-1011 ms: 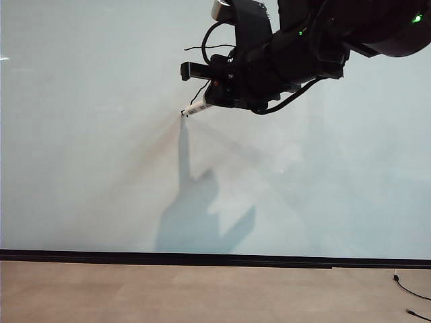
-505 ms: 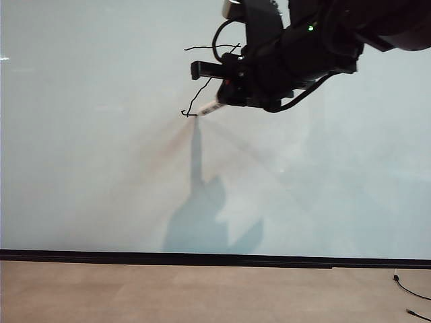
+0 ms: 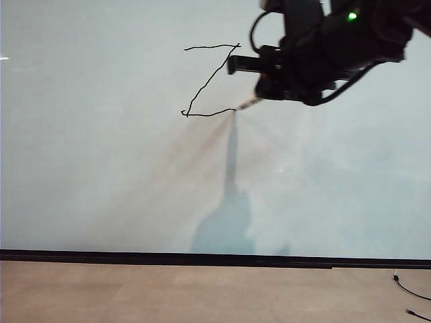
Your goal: Pick up the pen on the shelf to the right of the whiteboard and write the letter Z.
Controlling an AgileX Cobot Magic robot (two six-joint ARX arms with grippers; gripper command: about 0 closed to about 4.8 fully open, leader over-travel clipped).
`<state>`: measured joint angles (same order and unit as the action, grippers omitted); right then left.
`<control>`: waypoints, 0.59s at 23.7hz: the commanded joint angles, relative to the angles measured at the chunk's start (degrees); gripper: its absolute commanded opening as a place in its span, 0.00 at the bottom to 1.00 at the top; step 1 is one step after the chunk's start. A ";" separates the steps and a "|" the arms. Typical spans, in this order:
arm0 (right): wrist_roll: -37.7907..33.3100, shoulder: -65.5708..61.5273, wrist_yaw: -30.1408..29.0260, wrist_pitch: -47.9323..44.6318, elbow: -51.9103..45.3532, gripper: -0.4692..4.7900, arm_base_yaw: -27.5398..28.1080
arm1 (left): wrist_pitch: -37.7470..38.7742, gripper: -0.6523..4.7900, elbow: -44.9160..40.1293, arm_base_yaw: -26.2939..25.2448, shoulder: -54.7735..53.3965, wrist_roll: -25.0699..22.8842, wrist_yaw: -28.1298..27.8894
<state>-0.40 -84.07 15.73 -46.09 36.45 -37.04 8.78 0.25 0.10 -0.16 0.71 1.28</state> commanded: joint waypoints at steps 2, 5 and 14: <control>0.02 2.08 1.44 -0.24 -0.87 0.07 0.85 | -0.63 0.11 0.13 0.02 -0.02 -0.26 0.02; 0.02 2.19 1.09 -0.55 -0.85 0.07 1.05 | -0.68 0.11 0.13 0.02 -0.02 -0.26 0.04; 9.73 21.18 4.15 12.90 -0.87 0.07 -8.17 | -0.63 0.11 0.13 0.00 -0.02 -0.26 0.02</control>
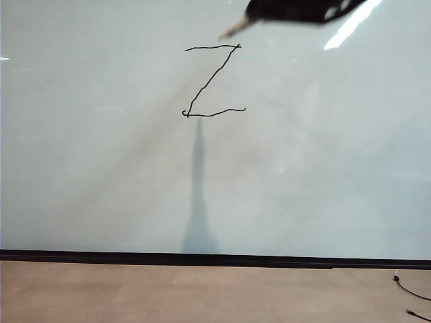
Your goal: Pick up the pen on the shelf to the right of the whiteboard and write the letter Z.
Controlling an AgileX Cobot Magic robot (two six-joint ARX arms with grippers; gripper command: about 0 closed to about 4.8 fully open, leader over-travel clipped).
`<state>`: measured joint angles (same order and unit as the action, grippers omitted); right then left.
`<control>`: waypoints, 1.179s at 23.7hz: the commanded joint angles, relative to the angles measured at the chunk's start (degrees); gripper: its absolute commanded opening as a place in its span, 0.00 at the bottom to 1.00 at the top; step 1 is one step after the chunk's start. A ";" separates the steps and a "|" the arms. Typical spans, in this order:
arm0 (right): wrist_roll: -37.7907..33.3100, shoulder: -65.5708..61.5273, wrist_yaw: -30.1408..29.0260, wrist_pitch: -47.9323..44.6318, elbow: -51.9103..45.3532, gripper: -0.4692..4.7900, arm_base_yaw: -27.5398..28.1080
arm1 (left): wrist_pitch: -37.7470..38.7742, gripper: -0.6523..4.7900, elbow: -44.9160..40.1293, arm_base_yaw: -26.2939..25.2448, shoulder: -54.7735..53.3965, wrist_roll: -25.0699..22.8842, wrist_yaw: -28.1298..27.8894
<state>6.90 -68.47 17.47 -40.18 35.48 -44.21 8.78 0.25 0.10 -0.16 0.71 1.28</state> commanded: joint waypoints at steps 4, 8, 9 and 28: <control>4.39 20.87 2.54 28.13 0.09 0.07 -1.86 | -0.66 0.11 0.13 0.02 -0.02 -0.26 0.00; 5.79 38.64 3.15 37.92 -4.20 0.07 -1.66 | -0.66 0.11 0.13 0.02 -0.02 -0.26 0.04; 5.79 44.15 3.19 37.97 -6.91 0.07 -1.42 | -0.66 0.11 0.13 0.02 -0.02 -0.26 0.02; 0.26 68.39 3.19 26.97 -35.34 0.07 -0.42 | -0.24 0.11 0.13 0.02 -0.02 -0.26 0.04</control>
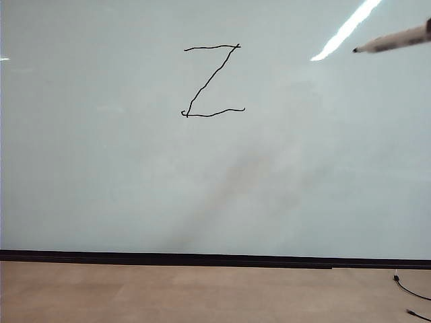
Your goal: Pick up the pen on the shelf to the right of the whiteboard and write the letter Z.
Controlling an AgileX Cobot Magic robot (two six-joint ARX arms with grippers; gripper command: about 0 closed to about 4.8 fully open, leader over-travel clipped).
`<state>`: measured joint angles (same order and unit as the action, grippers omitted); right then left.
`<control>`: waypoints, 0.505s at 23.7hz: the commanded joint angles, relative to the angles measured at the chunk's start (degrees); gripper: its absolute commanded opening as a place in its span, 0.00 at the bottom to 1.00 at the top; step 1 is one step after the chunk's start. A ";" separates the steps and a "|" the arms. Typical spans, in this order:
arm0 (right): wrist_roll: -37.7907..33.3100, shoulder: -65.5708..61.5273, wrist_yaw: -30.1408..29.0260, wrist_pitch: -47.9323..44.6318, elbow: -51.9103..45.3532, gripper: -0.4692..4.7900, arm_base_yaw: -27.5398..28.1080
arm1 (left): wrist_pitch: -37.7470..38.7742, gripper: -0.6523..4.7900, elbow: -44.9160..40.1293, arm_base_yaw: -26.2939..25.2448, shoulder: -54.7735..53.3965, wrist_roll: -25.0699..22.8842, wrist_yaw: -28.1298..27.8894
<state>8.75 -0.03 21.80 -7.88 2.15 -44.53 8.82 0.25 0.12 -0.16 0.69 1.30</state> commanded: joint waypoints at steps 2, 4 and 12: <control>-2.49 -0.04 -1.16 -3.13 -2.12 0.07 -0.15 | -0.31 0.11 0.13 0.00 -0.02 -0.24 0.02; -2.49 -0.04 -1.01 -2.60 -2.10 0.08 0.00 | -0.28 0.11 0.13 0.00 -0.02 -0.24 0.00; -2.97 -0.04 -5.95 -1.03 -2.10 0.08 16.35 | -0.28 0.11 0.13 0.00 -0.02 -0.24 0.00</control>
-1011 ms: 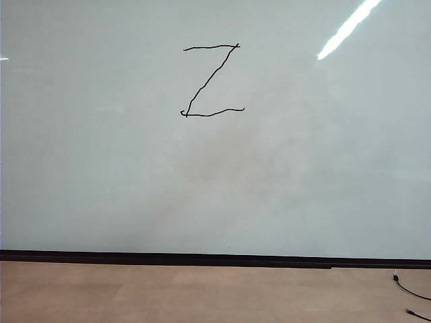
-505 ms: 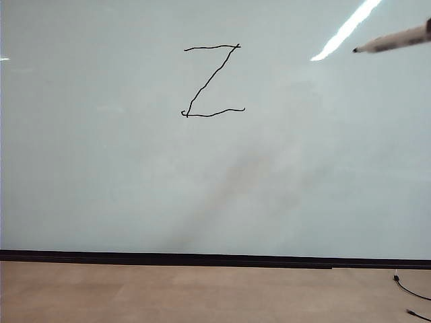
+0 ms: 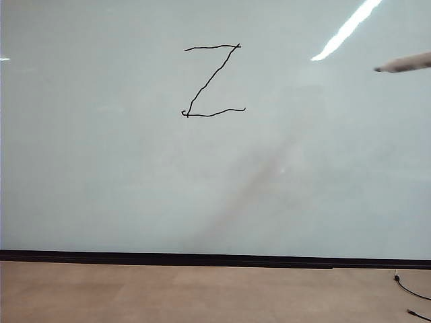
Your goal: Pick up the pen on the shelf to the right of the whiteboard and write the letter Z.
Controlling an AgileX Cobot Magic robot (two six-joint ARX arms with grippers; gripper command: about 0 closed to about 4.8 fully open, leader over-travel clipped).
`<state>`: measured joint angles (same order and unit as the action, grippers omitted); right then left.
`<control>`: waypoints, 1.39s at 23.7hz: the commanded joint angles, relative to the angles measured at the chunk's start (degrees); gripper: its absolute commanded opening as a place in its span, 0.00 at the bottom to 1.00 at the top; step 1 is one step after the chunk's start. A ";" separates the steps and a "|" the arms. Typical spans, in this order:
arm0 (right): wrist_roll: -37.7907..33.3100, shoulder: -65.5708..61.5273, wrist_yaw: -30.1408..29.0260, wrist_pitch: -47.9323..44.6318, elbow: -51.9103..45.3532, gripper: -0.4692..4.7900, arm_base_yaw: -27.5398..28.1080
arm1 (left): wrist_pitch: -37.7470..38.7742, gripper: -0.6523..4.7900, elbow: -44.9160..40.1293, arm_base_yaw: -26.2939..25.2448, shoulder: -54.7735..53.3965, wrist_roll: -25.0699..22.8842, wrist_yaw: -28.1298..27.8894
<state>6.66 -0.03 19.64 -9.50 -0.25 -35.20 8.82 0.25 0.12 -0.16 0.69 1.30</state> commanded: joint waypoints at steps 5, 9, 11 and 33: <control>-4.28 -0.04 -17.09 3.21 0.31 0.08 26.77 | -0.28 0.11 0.13 0.00 -0.02 -0.24 0.02; -7.23 -0.04 -25.90 4.87 0.28 0.08 39.06 | -0.28 0.11 0.13 0.00 -0.02 -0.24 0.02; -7.76 -0.04 -26.80 5.29 0.28 0.08 41.05 | -0.28 0.11 0.13 0.00 -0.02 -0.24 0.02; -7.98 -0.04 -21.05 9.73 0.28 0.08 41.62 | -0.28 0.11 0.13 0.00 -0.02 -0.24 0.00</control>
<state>-1.10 -0.03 -1.54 1.08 -0.19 6.37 8.84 0.25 0.12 -0.16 0.69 1.28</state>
